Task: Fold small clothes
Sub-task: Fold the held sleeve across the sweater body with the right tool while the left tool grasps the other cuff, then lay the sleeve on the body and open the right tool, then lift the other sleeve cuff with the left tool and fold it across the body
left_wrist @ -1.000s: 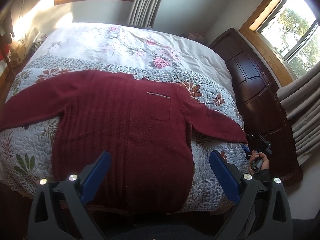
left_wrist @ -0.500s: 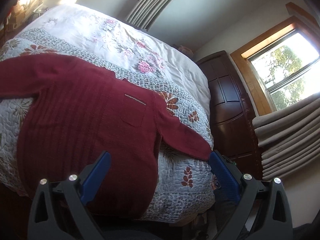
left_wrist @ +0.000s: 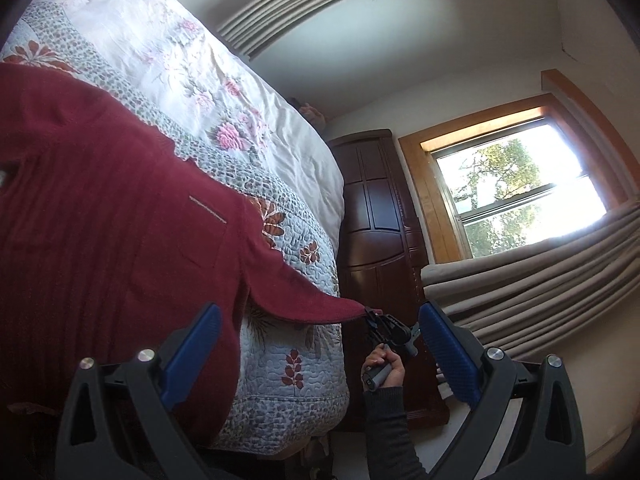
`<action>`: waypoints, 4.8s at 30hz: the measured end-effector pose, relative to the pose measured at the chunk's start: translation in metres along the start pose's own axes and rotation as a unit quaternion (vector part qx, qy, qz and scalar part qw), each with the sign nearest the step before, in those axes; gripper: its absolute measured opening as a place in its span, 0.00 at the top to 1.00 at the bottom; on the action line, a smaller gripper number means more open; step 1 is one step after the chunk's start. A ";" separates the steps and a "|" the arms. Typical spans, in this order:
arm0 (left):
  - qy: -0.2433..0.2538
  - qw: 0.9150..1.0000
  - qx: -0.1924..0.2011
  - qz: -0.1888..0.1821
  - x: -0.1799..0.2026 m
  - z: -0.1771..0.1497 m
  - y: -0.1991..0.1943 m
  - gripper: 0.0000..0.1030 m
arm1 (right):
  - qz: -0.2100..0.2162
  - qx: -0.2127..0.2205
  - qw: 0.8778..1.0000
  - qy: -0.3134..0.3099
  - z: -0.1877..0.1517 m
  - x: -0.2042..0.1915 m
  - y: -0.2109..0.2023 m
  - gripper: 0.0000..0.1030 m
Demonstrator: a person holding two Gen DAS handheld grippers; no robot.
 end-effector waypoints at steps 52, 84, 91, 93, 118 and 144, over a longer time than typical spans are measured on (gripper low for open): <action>-0.139 0.974 -0.166 0.061 -0.224 0.039 0.173 0.04 | -0.121 -0.199 0.926 -0.297 -0.408 -0.112 0.079 0.46; 0.034 0.990 -0.037 0.131 -0.197 0.178 0.032 0.94 | -0.095 -0.238 0.942 -0.215 -0.448 -0.085 0.046 0.43; -0.005 0.988 -0.044 0.149 -0.248 0.164 0.020 0.94 | -0.099 -0.238 0.941 -0.218 -0.454 -0.085 0.044 0.43; -0.015 0.987 -0.051 0.155 -0.263 0.154 0.022 0.94 | -0.100 -0.238 0.941 -0.217 -0.453 -0.085 0.042 0.43; 0.033 0.972 -0.096 0.212 -0.278 0.095 0.075 0.53 | -0.094 -0.238 0.939 -0.229 -0.457 -0.093 0.035 0.43; -0.314 0.846 0.274 0.332 -0.456 -0.033 -0.355 0.23 | -0.063 -0.299 0.894 -0.327 -0.537 -0.166 0.064 0.39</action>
Point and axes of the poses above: each gripper's, at about its wrist camera, not at the fingertips, and y roughly the way its jaws point, x to its right, z to its top, the point moved 5 cm from there along y, roughly the way its jaws point, and after that the axes turned 14 degrees about y, right-handed, at the moved point
